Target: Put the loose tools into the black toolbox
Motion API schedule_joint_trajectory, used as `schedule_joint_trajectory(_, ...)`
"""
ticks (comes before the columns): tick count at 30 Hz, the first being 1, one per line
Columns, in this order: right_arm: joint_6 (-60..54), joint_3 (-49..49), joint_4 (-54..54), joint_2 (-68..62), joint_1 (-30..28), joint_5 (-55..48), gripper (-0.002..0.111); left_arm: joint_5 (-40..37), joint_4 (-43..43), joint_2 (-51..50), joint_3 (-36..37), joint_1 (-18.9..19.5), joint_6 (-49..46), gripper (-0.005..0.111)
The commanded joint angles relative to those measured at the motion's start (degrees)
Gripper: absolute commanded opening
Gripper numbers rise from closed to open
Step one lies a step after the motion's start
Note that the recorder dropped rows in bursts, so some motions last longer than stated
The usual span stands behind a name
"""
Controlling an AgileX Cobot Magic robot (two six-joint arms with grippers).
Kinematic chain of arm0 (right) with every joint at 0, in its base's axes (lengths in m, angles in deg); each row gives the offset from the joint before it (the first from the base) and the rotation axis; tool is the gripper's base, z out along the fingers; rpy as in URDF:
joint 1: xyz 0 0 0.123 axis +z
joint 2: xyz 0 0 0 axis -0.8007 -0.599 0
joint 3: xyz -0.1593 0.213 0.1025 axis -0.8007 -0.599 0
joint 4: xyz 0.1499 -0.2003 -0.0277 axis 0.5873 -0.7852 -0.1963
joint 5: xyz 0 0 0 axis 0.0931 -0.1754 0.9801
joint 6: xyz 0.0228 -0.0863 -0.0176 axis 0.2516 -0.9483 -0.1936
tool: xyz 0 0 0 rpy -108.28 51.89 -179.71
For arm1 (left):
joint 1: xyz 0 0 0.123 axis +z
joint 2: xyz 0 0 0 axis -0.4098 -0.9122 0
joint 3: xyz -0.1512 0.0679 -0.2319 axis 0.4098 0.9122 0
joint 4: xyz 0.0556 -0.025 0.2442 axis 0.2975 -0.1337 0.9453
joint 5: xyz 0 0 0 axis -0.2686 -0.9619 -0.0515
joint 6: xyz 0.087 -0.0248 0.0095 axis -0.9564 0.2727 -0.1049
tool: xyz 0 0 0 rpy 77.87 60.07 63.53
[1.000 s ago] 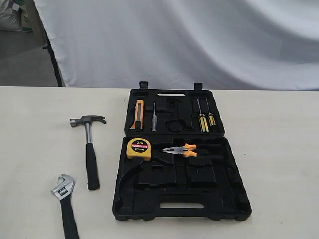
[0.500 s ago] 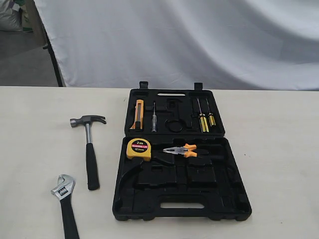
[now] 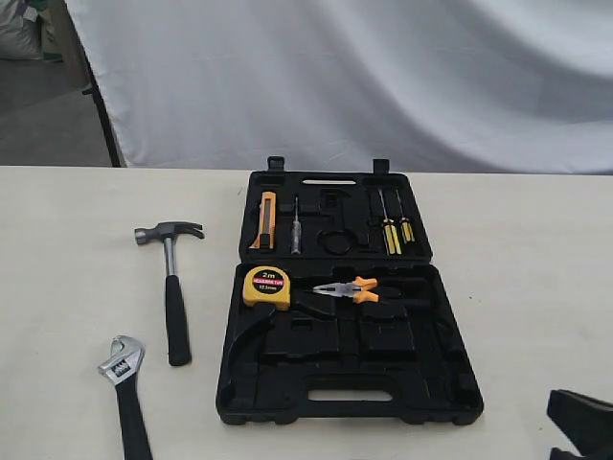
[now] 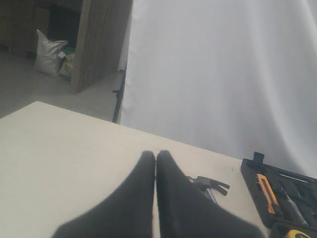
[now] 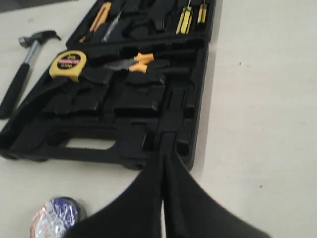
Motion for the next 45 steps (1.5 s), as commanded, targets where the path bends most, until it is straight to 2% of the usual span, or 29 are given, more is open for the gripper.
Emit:
schedule_joint_trajectory(1, 0.5, 2.2, -0.3, -10.7, 4.4, 2.2, 0.0, 0.4, 0.3, 0.2, -0.2, 1.5, 0.3, 0.001)
schedule_joint_trajectory(9, 2.2, 7.8, 0.9, -26.4, 20.1, 8.8, 0.0, 0.4, 0.3, 0.2, -0.2, 1.5, 0.3, 0.001)
schedule_joint_trajectory(12, 2.2, 11.7, 2.3, -32.4, 24.1, 7.7, 0.002, 0.4, 0.3, 0.2, -0.2, 1.5, 0.3, 0.001)
schedule_joint_trajectory(19, 0.9, 19.6, 2.3, -43.9, 26.9, 5.9, 0.046, 0.4, 0.3, 0.2, -0.2, 1.5, 0.3, 0.001)
schedule_joint_trajectory(21, -1.3, 20.9, 2.3, -46.4, 26.9, 4.4, 0.055, 0.4, 0.3, 0.2, -0.2, 1.5, 0.3, 0.001)
schedule_joint_trajectory(26, -4.6, 22.1, 1.8, -50.7, 26.9, 1.2, 0.067, 0.4, 0.3, 0.2, -0.2, 1.5, 0.3, 0.001)
schedule_joint_trajectory(28, -8.5, 22.1, 1.8, -50.9, 26.9, 0.5, 0.067, 0.4, 0.3, 0.2, -0.2, 1.5, 0.3, 0.001)
schedule_joint_trajectory(45, -15.0, 23.2, 1.8, -50.9, 28.8, 0.6, 0.067, 0.4, 0.3, 0.2, -0.2, 1.5, 0.3, 0.001)
